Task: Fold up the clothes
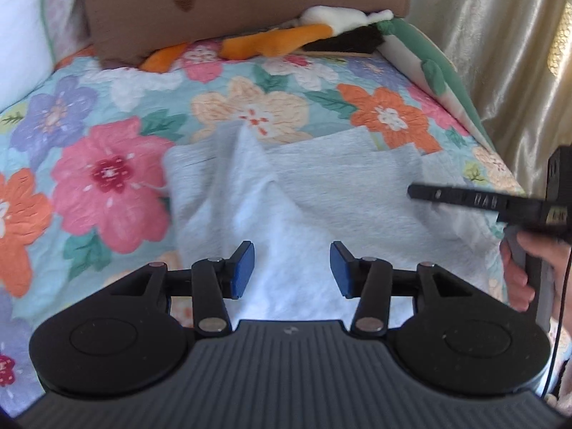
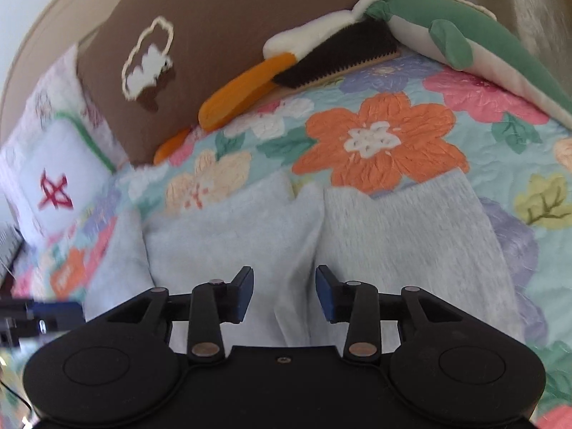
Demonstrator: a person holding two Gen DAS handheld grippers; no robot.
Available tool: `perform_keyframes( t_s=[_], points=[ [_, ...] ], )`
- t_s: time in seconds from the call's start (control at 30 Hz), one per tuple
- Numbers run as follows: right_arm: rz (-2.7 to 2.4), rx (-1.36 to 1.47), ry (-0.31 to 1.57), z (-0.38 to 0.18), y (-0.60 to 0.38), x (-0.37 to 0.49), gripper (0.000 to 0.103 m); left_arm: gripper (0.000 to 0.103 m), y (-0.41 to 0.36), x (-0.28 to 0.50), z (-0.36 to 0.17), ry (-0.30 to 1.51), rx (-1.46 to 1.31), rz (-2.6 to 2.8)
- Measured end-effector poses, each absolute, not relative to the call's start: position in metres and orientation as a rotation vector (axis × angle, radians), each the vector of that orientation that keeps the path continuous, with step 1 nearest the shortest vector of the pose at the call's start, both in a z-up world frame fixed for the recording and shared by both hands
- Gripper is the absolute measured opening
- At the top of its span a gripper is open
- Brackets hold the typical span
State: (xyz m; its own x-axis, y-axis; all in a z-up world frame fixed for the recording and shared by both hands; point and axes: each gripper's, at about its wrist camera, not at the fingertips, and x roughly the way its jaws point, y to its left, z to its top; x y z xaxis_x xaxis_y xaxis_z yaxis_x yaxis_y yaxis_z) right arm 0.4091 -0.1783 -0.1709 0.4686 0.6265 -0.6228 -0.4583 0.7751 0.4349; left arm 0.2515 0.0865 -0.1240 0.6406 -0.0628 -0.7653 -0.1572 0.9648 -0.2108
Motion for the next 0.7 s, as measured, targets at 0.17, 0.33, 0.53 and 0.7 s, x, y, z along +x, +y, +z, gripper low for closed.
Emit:
perform_keyframes(
  t_s=[0.17, 0.33, 0.53, 0.7],
  points=[
    [0.809, 0.077, 0.703, -0.149, -0.172, 0.395, 0.003, 0.047, 0.103, 0.234, -0.13, 0.886, -0.245, 0.109],
    [0.731, 0.025, 0.601, -0.134, -0.181, 0.399, 0.003, 0.049, 0.114, 0.223, -0.139, 0.898, -0.297, 0.121],
    [0.58, -0.032, 0.653, -0.132, -0.197, 0.405, 0.005, 0.05, 0.11, 0.217, -0.146, 0.908, -0.306, 0.112],
    [0.716, -0.061, 0.742, -0.115, -0.184, 0.368, 0.012, 0.05, 0.11, 0.21, -0.151, 0.945, -0.332, 0.074]
  ],
)
